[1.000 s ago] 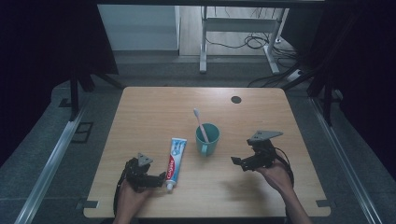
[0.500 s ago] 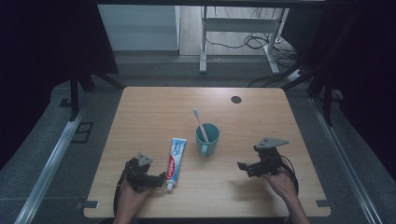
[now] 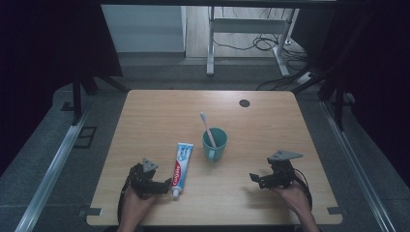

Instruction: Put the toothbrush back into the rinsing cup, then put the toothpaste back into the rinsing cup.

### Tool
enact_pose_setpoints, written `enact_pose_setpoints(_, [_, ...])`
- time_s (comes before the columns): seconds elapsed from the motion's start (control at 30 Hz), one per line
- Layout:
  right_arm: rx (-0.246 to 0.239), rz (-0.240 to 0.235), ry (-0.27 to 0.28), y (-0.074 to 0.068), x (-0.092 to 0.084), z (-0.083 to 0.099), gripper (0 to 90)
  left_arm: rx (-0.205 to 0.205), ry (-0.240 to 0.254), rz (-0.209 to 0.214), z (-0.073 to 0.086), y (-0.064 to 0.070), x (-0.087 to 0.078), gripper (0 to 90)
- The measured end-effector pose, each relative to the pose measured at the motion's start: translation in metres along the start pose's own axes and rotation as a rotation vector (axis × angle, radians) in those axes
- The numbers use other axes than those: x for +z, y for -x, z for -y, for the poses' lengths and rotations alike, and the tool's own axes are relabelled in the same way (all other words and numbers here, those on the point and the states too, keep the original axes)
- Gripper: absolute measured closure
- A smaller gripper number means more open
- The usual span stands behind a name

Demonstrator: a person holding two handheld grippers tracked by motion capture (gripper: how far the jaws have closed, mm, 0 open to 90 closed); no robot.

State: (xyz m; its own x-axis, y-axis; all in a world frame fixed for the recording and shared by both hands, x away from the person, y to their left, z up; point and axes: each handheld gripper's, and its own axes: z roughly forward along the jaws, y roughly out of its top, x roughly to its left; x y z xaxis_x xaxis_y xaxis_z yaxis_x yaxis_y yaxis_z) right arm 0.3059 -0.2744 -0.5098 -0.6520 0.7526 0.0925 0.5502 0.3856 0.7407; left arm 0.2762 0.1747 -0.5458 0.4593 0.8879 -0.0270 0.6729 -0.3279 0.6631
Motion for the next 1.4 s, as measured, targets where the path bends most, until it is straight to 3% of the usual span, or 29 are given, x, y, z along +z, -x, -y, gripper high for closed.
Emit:
enact_pose_setpoints(0.1, [-0.008,0.006,-0.016,-0.001,0.002,0.003,0.0,0.0,0.0,0.0,0.0,0.0,0.0,0.2])
enact_pose_setpoints(0.3, [-0.083,0.054,-0.081,-0.006,0.01,0.013,0.0,-0.003,0.0,0.001,0.0,0.0,0.0,0.2])
enact_pose_setpoints(0.4, [-0.096,0.06,-0.092,-0.007,0.011,0.016,0.0,0.0,-0.001,0.001,0.0,0.0,0.0,0.2])
enact_pose_setpoints(1.4, [-0.091,0.04,-0.065,-0.002,0.014,0.033,0.0,0.02,-0.031,0.017,-0.008,-0.005,-0.005,3.8])
